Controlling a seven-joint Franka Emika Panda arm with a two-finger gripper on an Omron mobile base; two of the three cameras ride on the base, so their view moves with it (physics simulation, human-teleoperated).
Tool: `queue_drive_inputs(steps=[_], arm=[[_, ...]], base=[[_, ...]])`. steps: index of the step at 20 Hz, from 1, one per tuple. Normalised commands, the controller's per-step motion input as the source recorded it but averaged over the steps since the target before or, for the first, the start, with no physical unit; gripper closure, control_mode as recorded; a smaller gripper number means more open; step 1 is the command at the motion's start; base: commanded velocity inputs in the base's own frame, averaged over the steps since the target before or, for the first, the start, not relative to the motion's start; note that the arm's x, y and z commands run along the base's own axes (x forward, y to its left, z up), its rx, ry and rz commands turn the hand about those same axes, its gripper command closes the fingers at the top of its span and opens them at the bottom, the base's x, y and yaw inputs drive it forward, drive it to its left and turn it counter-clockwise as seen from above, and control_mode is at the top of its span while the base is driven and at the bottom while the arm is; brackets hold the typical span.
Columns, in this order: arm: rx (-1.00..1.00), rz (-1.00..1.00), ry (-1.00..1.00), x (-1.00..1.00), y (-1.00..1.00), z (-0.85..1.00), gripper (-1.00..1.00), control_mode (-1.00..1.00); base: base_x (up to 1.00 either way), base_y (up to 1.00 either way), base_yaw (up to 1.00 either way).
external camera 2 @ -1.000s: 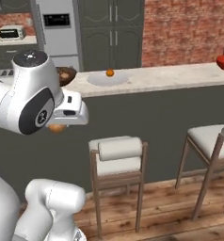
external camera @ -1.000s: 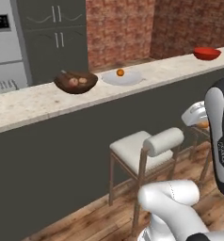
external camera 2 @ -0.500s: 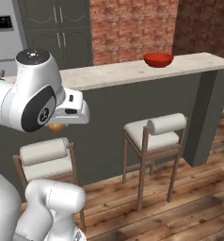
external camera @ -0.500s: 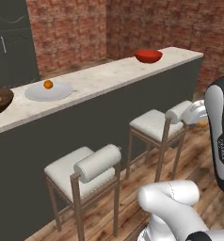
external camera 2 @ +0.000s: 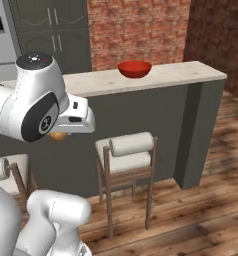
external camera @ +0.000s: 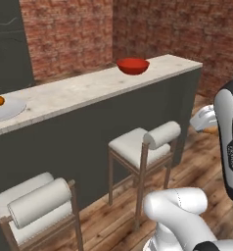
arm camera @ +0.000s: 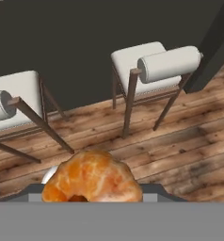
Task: Take the fruits from the plate on the dining counter and place two fruits in each bowl.
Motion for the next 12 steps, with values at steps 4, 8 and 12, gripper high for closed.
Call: queue_drive_inputs(steps=[4,8,12], arm=[[0.00,0.00,0.00,0.00,0.00,0.00,1.00,1.00],[0.00,0.00,0.00,0.00,0.00,0.00,1.00,1.00],[0.00,0.00,0.00,0.00,0.00,0.00,1.00,1.00]], base=[[0.51,-1.00,0.29],[0.28,-1.00,0.25],[0.33,-0.96,0.39]])
